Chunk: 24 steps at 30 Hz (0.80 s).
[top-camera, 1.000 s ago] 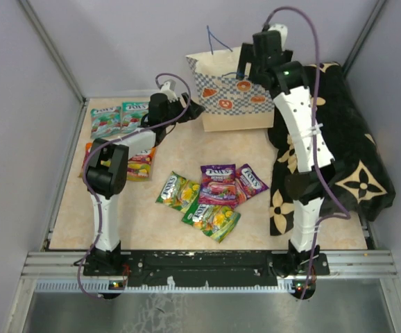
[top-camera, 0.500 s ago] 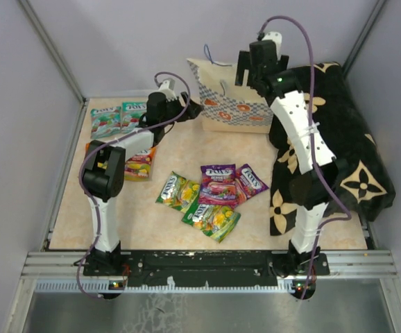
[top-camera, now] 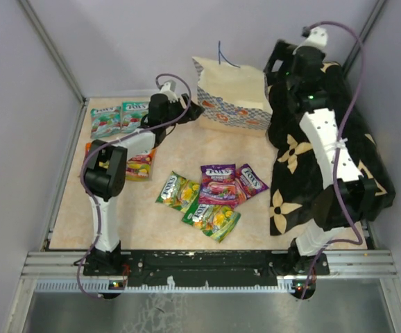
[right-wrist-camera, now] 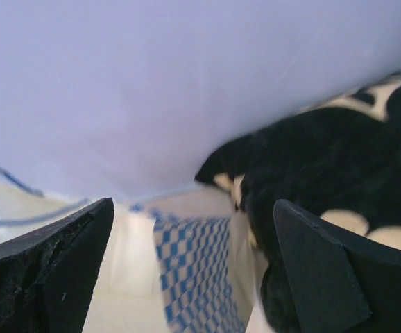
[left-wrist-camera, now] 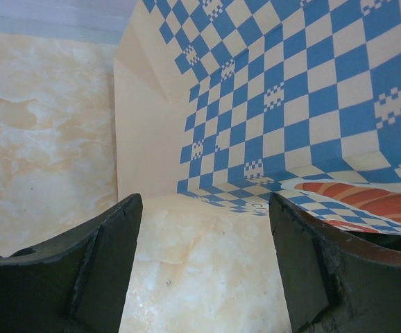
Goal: Take the snacks out of the paper bag
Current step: Adjust the paper bag at the center of the board.
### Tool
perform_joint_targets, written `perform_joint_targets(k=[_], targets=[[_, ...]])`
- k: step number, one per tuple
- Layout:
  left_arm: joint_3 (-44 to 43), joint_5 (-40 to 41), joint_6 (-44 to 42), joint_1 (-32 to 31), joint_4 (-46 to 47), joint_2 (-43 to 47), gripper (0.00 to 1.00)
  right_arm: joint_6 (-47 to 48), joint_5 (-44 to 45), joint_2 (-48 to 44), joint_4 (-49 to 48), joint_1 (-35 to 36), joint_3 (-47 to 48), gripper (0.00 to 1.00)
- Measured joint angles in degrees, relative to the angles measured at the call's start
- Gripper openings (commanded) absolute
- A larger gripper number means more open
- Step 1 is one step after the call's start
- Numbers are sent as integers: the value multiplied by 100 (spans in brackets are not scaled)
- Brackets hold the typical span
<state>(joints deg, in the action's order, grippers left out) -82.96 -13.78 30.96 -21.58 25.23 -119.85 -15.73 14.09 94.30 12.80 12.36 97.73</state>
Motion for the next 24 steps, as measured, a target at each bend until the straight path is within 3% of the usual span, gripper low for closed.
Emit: perform_joint_targets(k=[6,14,19,21,24], targets=[[-756,387,35,44,-251,-402,79,-63,-555,149,-98,-503,732,95],[-2197,710,404,411,-780,-1384,79,-730,-2988,1263,-887,-1325,612,93],[-3163,745,608,774,-1362,-2009,78,-1099,-3884,2166,-1311,-1729,619,93],[-3136,761,632,883,-1480,-1993,76,-1202,-4157,2439,-1497,-1746,621,93],[-2267,761,654,892,-1285,-1556,73,-1416,-4546,2780,-1827,-1700,686,92]])
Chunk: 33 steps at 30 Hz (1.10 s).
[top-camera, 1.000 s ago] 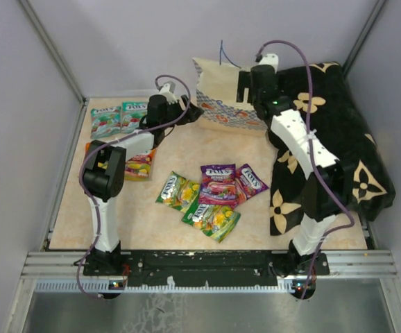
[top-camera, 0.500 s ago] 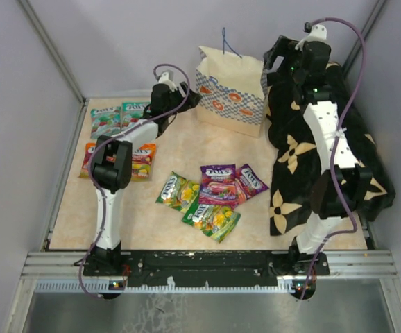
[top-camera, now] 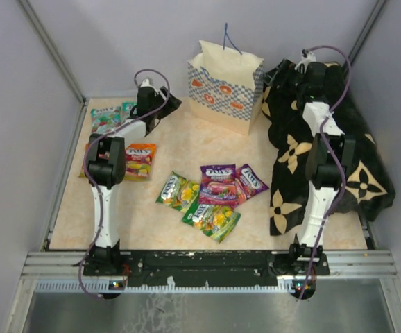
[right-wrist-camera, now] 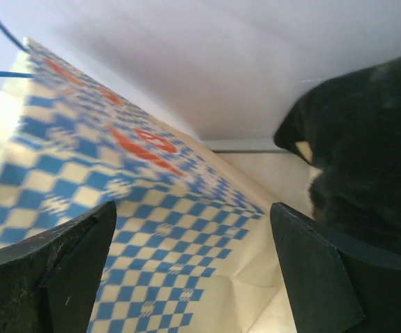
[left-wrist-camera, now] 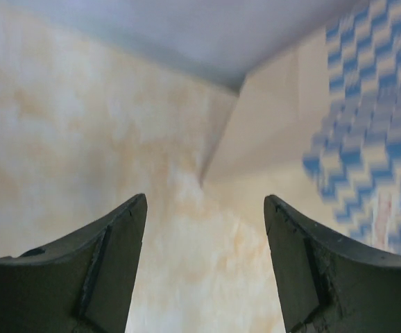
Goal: Take the snacks out of the paper bag
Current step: Adjust the paper bag at the center of the board.
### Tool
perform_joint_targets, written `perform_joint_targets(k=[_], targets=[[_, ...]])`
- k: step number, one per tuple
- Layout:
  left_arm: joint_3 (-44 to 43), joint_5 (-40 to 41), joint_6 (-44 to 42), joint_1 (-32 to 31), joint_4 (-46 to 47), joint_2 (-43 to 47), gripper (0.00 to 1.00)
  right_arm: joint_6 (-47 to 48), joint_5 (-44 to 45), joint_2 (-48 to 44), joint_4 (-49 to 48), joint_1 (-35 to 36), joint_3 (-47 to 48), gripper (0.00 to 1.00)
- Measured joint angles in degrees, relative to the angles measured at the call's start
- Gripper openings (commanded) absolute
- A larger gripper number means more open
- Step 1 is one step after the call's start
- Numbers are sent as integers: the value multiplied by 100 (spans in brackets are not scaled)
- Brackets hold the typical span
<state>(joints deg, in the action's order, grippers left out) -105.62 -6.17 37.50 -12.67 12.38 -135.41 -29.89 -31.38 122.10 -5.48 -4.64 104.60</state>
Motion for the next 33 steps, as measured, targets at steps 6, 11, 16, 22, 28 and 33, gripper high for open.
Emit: perform_joint_targets(k=[6,11,16,22,28,33], targets=[[2623,404,219,-625,841,1469,73,-754,-612,577,-953,0,234,87],[2485,566,431,-1108,1290,1379,73,-1248,-896,748,-1615,-2,116,87],[1335,710,516,-990,1325,667,73,-1340,-1239,758,-1978,-4,2,87],[990,800,623,-804,1241,413,73,-1451,-1965,1147,-2468,-37,481,80],[772,817,623,-704,1141,326,73,-2050,-2542,1482,-3539,-87,549,82],[726,815,623,-640,1113,313,73,-2420,-2538,1303,-4533,-236,-319,86]])
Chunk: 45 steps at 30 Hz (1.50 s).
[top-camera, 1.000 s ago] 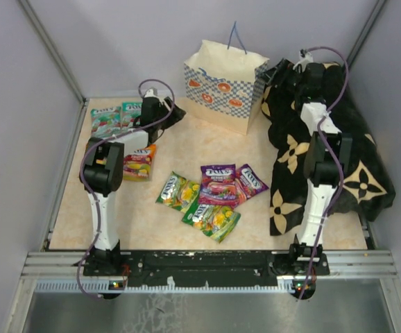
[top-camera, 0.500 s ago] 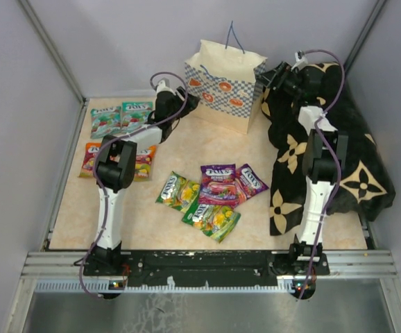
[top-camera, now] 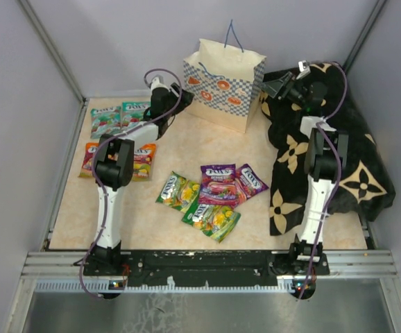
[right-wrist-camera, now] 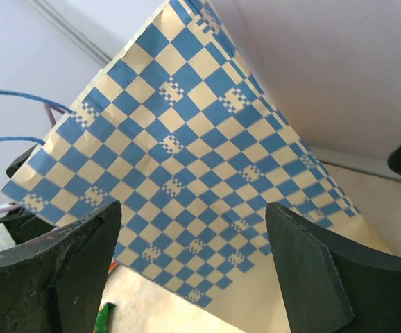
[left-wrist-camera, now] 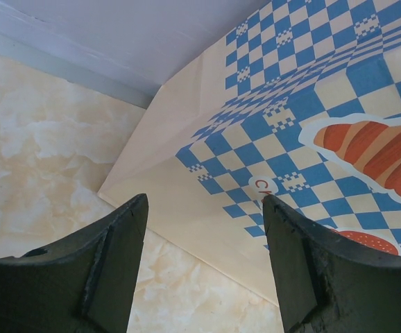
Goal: Take the snacks out of the paper bag
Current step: Adjust the paper bag at the center of the board.
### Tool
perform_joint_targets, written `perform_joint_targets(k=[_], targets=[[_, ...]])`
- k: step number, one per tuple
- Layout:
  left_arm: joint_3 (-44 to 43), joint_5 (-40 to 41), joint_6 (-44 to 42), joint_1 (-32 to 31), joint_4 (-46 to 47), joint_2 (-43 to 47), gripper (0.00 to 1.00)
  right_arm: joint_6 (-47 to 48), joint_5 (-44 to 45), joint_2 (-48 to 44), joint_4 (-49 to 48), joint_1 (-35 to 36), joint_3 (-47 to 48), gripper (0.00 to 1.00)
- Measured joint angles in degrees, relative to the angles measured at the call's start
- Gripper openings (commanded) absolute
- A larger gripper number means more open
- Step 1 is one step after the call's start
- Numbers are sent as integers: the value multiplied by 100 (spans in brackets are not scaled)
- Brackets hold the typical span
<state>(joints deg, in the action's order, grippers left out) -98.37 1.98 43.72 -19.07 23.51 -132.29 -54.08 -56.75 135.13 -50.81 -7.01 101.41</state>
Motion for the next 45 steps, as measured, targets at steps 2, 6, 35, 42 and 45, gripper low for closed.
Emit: perform_joint_targets(k=[2,6,35,42,45], targets=[[-7,-2,0,24,-4,-2,73,-168,90,-155,-221,-101,-363,86],[-11,-9,20,83,-4,-13,73,-166,551,-693,-63,-254,-881,90],[-542,4,-291,118,-323,-269,74,1770,1390,1403,4350,310,4146,97],[-1593,-116,-275,109,-680,-942,74,1329,870,870,3355,354,2726,92],[-2059,-151,-219,83,-848,-1266,74,1237,820,313,3143,348,1733,93]])
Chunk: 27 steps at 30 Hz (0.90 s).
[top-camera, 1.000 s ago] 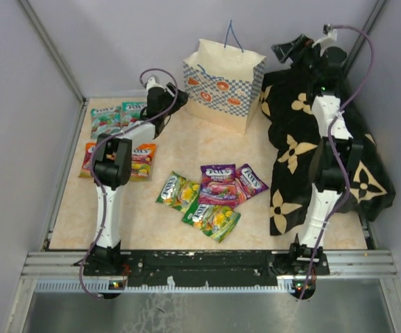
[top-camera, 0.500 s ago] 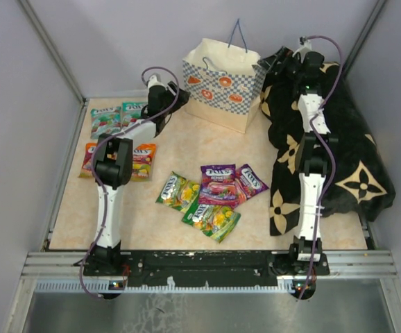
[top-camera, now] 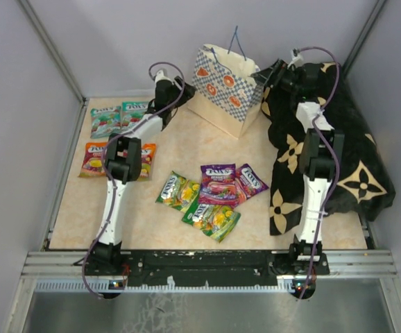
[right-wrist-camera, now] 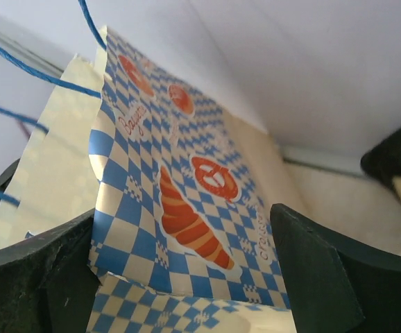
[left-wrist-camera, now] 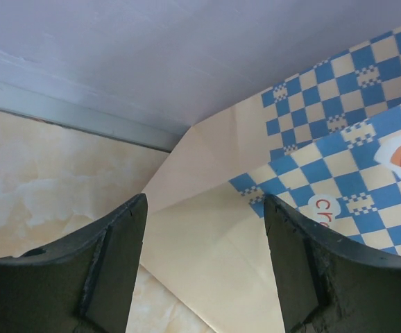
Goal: Take the snacks out of the paper bag
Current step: Adjust the paper bag at the center of the board.
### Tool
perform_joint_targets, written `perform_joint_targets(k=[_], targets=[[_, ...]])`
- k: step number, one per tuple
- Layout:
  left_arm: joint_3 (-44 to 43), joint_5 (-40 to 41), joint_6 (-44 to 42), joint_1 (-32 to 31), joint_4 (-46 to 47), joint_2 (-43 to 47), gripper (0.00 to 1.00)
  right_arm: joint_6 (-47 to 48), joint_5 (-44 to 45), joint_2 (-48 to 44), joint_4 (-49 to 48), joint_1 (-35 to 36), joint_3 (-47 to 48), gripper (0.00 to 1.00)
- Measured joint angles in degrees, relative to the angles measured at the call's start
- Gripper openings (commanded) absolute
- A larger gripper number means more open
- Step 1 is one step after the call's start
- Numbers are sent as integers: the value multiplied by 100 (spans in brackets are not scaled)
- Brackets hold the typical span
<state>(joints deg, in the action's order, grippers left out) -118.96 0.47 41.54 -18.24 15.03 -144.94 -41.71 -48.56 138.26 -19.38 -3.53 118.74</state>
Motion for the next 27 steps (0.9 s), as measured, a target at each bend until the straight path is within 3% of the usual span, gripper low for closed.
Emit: perform_joint_targets(k=[4,10,16,27], targets=[[-317,-83,201,-68,-127,-271,74,70,90,-977,20,2,-1272,99],[-636,-190,588,-260,-144,-588,74,278,376,-2286,317,0,-2367,99],[-1493,-433,1117,-485,-170,-1222,75,520,898,-3259,785,0,-2927,99],[-1530,-509,1355,-1045,-168,-1331,76,1062,1917,-4806,1923,-2,-3132,99]])
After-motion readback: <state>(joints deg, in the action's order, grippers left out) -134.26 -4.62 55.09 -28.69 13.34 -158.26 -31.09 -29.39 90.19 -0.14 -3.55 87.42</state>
